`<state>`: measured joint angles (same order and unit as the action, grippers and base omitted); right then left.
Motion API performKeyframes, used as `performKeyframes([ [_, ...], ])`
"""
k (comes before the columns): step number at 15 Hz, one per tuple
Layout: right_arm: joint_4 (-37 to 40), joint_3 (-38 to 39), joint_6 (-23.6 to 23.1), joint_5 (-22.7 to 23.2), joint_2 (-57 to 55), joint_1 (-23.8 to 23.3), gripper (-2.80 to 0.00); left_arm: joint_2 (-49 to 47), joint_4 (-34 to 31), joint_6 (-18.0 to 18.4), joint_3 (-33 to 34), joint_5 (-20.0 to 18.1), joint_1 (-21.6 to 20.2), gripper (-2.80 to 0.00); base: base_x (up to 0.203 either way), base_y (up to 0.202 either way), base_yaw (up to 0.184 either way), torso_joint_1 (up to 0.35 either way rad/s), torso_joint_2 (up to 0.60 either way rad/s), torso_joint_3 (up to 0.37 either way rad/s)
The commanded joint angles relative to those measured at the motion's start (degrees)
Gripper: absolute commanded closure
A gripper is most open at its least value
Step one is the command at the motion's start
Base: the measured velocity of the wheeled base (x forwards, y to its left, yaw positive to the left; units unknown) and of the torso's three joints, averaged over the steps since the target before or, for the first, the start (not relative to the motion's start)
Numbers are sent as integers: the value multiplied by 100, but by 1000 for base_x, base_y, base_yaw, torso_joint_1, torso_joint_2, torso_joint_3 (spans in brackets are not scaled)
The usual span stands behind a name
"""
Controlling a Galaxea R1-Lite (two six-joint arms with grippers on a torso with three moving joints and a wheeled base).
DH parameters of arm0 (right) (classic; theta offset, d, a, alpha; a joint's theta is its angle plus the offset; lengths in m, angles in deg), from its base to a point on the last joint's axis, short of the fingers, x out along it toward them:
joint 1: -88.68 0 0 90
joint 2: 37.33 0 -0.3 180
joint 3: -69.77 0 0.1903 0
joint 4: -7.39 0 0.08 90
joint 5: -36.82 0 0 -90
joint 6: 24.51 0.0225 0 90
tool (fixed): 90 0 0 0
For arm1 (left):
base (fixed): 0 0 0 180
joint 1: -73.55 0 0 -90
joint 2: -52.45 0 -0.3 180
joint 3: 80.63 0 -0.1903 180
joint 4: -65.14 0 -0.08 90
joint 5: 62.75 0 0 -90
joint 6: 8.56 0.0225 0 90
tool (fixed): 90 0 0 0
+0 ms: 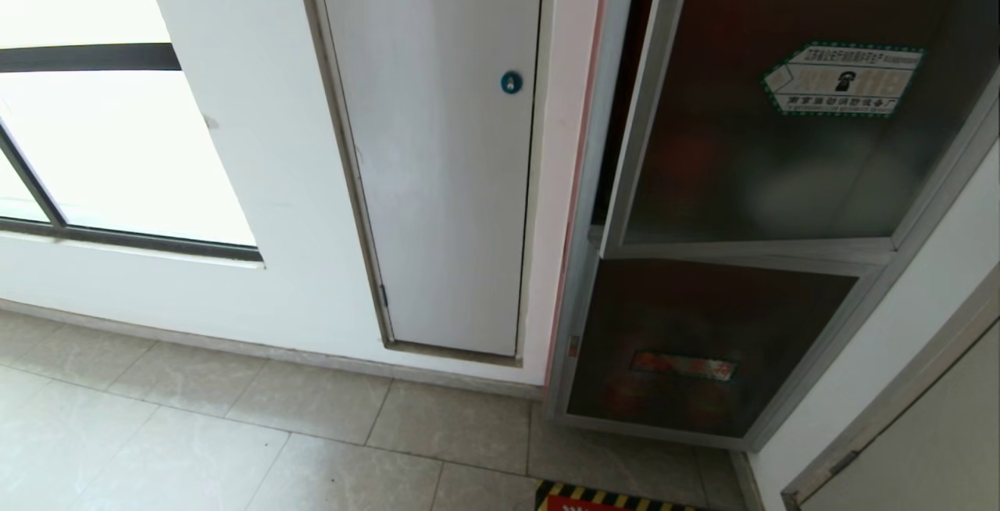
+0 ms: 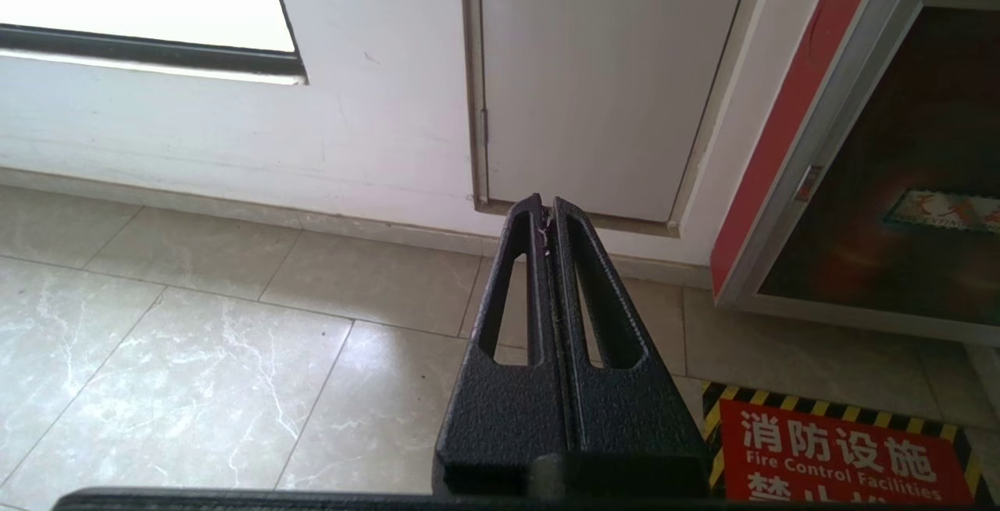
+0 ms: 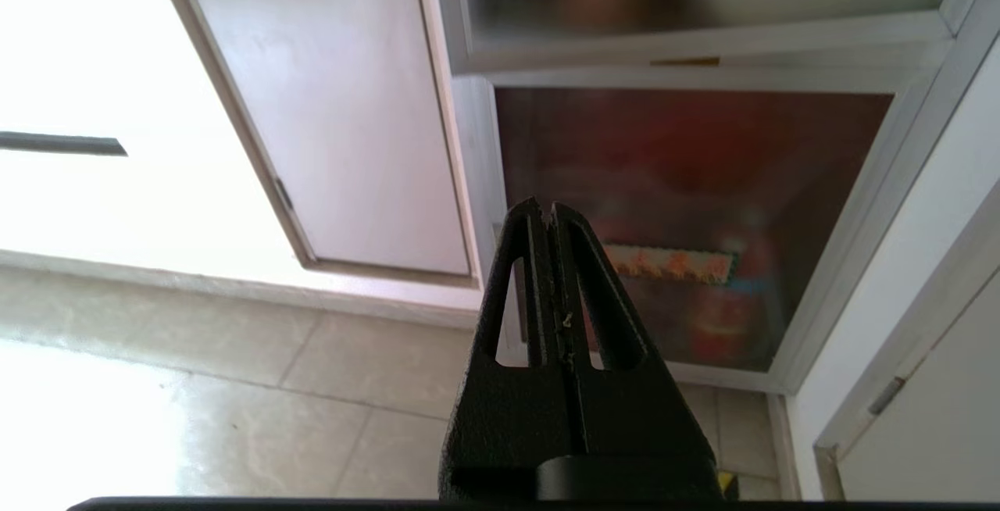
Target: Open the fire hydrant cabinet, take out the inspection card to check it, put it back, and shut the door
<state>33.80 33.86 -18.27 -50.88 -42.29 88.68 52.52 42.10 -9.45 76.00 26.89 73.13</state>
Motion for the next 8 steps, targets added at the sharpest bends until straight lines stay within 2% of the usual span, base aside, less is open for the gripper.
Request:
performKeyframes([
  [1, -113, 693, -112, -28, 490, 0, 0, -7, 2, -8, 0, 0, -2, 0, 0, 0, 0, 0, 0, 0],
  [4, -584, 1253, -329, -277, 496, 0, 0, -7, 2, 1, 0, 0, -2, 0, 0, 0, 0, 0, 0, 0],
  [6, -235, 1237, -482, -415, 496, 0, 0, -7, 2, -1, 0, 0, -2, 0, 0, 0, 0, 0, 0, 0],
  [8, -322, 1246, -456, -415, 496, 0, 0, -7, 2, -8, 0, 0, -2, 0, 0, 0, 0, 0, 0, 0],
])
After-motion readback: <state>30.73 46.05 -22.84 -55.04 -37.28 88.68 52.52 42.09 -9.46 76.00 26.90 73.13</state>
